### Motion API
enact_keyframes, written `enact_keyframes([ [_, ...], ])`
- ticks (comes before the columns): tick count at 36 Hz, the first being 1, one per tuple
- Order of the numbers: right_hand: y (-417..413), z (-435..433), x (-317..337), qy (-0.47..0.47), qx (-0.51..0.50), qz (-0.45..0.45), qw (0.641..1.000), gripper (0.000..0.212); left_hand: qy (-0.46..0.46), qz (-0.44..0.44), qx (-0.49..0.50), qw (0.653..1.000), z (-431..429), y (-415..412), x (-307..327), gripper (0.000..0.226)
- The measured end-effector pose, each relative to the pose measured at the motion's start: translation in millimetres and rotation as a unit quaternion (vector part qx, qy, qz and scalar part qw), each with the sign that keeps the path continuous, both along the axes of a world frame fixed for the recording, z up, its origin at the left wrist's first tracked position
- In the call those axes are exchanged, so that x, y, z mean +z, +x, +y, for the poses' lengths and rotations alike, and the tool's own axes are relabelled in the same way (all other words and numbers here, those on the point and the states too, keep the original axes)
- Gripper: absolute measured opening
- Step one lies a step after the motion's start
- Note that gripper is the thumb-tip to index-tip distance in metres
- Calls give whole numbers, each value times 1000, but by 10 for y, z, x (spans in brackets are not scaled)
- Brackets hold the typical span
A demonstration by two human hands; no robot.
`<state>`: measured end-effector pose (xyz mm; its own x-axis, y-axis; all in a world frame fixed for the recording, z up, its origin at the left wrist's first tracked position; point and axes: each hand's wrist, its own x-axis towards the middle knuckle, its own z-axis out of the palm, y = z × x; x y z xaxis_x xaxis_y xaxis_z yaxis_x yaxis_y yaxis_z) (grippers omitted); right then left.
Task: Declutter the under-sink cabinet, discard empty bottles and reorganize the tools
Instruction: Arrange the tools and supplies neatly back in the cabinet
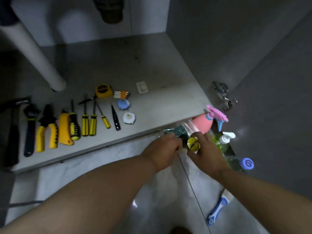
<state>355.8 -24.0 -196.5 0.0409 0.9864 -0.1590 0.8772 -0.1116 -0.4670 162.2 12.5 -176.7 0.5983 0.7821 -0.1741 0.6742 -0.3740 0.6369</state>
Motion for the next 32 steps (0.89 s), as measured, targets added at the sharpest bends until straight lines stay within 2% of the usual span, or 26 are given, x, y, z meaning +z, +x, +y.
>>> enact_keyframes([
  [3, -164, 355, 244, 25, -1, -1, 1000, 43, 32, -28, 82, 996, 214, -258, 187, 15],
  [8, -528, 857, 426, 27, 6, 42, 999, 45, 58, -21, 173, 983, 568, -752, 268, 15],
  [15, -1129, 1206, 297, 29, 29, 76, 996, 44, 76, -11, 237, 968, 1097, -1128, 261, 23],
  [18, -1328, 1265, 210, 32, 28, 79, 996, 42, 77, -14, 239, 968, 1304, -1158, 258, 23],
  [22, -1424, 1298, 85, 10, 47, 82, 995, 49, 71, -21, 210, 975, 1575, -1140, 261, 27],
  [25, -1411, 1303, -7, 0, 52, 89, 995, 53, 55, -8, 204, 977, 1743, -1104, 228, 37],
  [28, -1369, 1297, -107, 5, 58, 97, 994, 60, 46, 16, 194, 980, 1863, -1086, 158, 44],
  [32, -1278, 1279, -189, 20, 73, 121, 990, 72, 43, 66, 183, 980, 1943, -1053, 68, 40],
])
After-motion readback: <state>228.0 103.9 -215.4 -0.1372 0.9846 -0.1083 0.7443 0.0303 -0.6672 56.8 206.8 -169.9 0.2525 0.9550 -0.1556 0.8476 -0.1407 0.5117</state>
